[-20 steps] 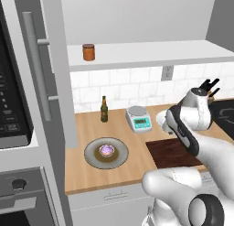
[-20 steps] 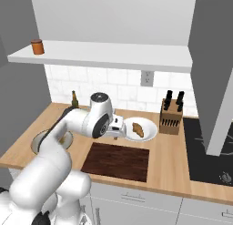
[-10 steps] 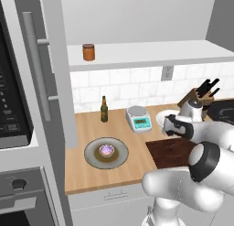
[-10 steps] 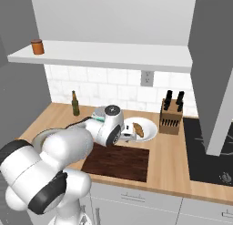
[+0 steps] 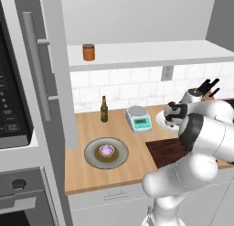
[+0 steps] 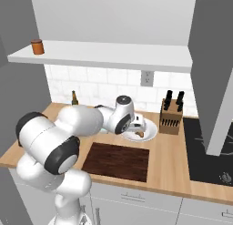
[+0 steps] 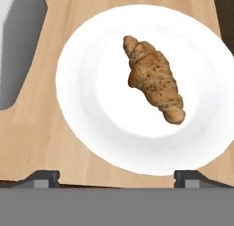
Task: From the different types of pastries on the counter, select a croissant and place it on the cutting board. Then retrieve a jar of jam from the cabinet and place it alongside the croissant on the cutting board.
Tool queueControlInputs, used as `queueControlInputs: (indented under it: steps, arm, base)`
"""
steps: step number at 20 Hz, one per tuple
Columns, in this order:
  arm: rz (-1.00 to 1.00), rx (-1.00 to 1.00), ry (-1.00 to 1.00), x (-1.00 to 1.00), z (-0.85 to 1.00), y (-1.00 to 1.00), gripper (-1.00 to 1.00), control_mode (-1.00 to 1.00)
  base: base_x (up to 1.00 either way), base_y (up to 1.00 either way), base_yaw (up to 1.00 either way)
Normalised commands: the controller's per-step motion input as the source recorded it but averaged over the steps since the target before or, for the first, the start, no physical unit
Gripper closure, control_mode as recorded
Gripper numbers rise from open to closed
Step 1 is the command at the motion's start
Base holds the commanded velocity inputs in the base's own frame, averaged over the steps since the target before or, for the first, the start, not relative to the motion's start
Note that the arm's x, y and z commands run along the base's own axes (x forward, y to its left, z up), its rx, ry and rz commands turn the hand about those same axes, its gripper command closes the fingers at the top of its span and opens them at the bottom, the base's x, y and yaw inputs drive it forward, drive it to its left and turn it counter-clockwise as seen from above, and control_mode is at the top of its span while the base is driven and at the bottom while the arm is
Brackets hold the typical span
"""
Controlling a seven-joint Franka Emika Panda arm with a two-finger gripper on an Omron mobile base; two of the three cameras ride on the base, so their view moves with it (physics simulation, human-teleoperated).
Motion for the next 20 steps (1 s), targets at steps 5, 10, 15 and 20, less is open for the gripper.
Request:
queueControlInputs:
  steps: [5,10,15,20]
  arm:
    - [0.0,0.0,0.0,0.6,0.0,-0.26,-1.0,-1.0]
    - [0.01,0.0,0.0,0.44,-0.14,-0.15,-1.0,-1.0]
    - [0.02,0.0,0.0,0.45,-0.15,-0.02,-1.0,-1.0]
    - [0.01,0.0,0.0,0.28,-0.24,-0.05,-1.0,-1.0]
  base:
    - [0.0,0.0,0.0]
    - [0.0,0.0,0.0]
    - [0.0,0.0,0.0]
    - [0.0,0.0,0.0]
